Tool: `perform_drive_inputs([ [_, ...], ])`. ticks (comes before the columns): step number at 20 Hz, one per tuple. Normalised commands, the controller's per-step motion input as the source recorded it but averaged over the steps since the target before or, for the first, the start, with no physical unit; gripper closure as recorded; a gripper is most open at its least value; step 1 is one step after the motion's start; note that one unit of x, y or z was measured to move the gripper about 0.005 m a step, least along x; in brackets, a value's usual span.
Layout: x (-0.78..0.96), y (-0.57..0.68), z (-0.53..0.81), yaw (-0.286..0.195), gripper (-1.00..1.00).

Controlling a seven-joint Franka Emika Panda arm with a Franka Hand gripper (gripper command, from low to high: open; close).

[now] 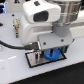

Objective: Insert the blue gear onto the right peg, followed by the red gear

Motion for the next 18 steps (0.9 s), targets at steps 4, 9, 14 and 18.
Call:
perform_drive_inputs([
  [4,-0.13,0.27,0.4,0.0,-1.0],
  [9,-0.32,0.19,0.23,0.0,-1.0],
  [14,-0.37,0.17,0.13,0.0,-1.0],
  [18,-0.44,0.33,0.05,0.0,-1.0],
])
